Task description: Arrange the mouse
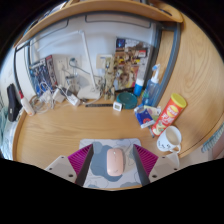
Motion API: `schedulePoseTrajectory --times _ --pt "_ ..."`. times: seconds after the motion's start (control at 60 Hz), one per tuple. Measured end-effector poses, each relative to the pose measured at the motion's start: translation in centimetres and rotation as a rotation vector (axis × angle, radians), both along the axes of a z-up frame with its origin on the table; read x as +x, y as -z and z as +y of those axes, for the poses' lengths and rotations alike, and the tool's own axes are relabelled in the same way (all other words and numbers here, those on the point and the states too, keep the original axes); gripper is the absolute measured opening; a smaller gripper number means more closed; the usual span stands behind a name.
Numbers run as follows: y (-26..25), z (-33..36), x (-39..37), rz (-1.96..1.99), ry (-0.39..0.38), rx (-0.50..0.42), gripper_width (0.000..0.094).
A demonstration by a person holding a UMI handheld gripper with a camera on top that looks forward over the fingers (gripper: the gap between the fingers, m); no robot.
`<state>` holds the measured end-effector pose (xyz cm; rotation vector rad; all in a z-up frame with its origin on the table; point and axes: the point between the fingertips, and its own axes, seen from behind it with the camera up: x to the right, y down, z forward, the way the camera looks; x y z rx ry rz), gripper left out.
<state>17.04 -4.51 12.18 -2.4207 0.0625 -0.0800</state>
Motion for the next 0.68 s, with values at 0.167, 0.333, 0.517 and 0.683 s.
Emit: schedulePoseTrajectory --times 0.167,0.333,0.517,0.683 --pt "-6.0 -0.1 -1.6 0.027 -0.031 0.091 0.0776" --pt "-8.7 -0.7 -3.3 0.012 -0.100 0.133 0.0776" --pt "-9.5 -1.5 -5.5 0.024 -0.155 0.141 0.0777" --pt "-10.3 -1.7 -7.1 0.040 -0.180 0.162 0.0779"
